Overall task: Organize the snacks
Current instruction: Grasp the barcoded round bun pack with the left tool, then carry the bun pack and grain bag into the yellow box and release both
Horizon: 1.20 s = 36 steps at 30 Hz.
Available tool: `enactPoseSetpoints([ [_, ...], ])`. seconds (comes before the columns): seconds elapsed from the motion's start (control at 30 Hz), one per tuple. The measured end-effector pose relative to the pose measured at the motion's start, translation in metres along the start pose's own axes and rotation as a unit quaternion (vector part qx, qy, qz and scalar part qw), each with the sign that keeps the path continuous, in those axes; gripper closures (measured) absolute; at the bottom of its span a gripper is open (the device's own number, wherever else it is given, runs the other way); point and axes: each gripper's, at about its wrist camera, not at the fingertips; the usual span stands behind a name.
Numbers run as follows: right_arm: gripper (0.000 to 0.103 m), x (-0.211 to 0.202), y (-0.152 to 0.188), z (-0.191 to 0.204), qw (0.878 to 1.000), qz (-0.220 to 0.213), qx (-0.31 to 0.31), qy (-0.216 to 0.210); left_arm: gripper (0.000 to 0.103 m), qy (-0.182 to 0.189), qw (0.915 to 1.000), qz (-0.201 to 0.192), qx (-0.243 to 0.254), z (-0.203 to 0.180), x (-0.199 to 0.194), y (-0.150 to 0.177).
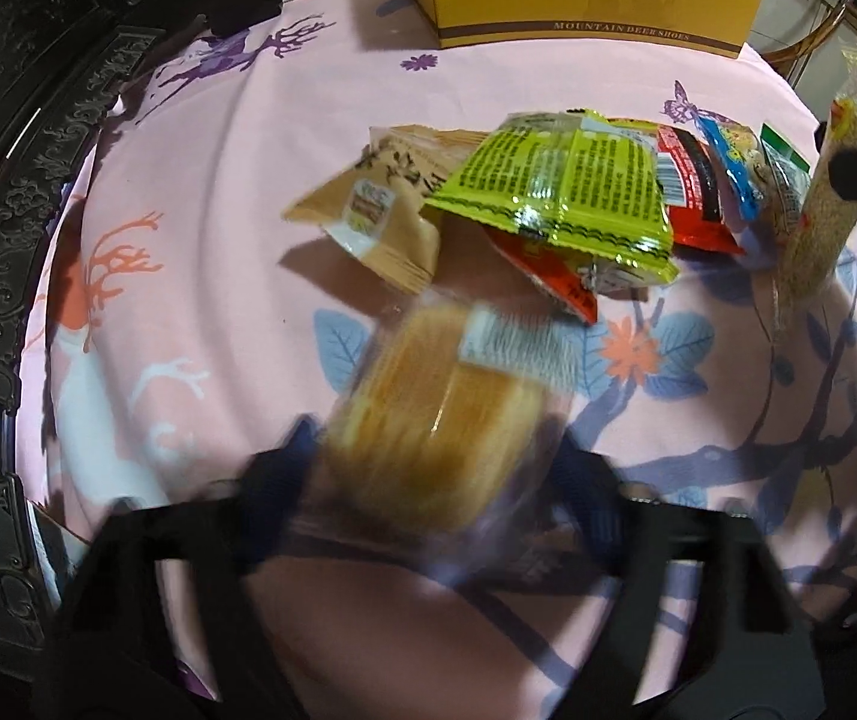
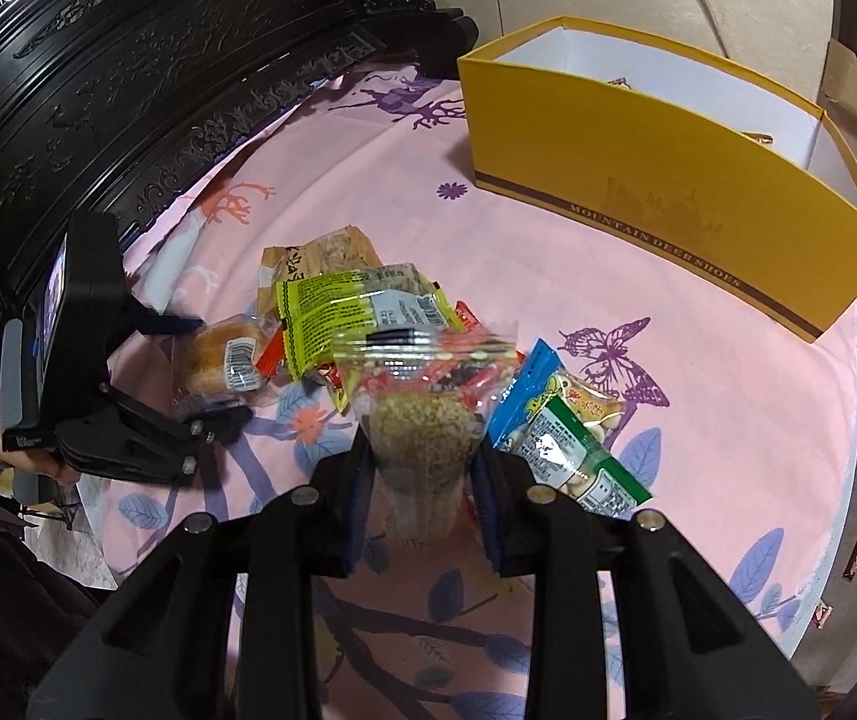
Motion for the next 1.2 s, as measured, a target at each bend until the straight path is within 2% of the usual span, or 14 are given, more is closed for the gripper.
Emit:
enactPoseSetpoints([
  [0.1,0.072,-0.002,0.000,-0.002,1.000,-0.004,0.006,-0.001,0.044,0.035,0.9992,-0.007,-0.019,-0.001,-0.008,0.006],
  [0.33,0.072,-0.006,0.000,-0.004,1.000,-0.010,0.012,-0.004,0.045,0.046,0.9977,-0.035,-0.035,-0.010,-0.040,0.015],
  [0.57,0.072,-0.018,-0.002,-0.006,0.999,-0.024,0.022,-0.013,0.045,0.055,0.9947,-0.080,-0.034,-0.017,-0.083,0.001],
  [0.83,0.072,-0.054,-0.010,-0.020,0.996,-0.067,0.047,-0.017,0.044,0.059,0.9880,-0.138,-0.035,-0.023,-0.122,-0.053],
  [1.07,0.072,-0.111,-0.054,-0.061,0.984,-0.159,0.079,0.002,0.044,0.091,0.9723,-0.209,-0.054,-0.019,-0.154,-0.142],
  [1.2,0.072,-0.139,-0.089,-0.089,0.975,-0.207,0.081,0.021,0.044,0.089,0.9640,-0.246,-0.047,-0.020,-0.173,-0.195],
])
Point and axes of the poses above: each gripper's, at about its wrist camera, not at the fingertips, and x roughly the way its jaws point, z to its left, y to its underside, and after that the axes turned 2 degrees about z, right-handed
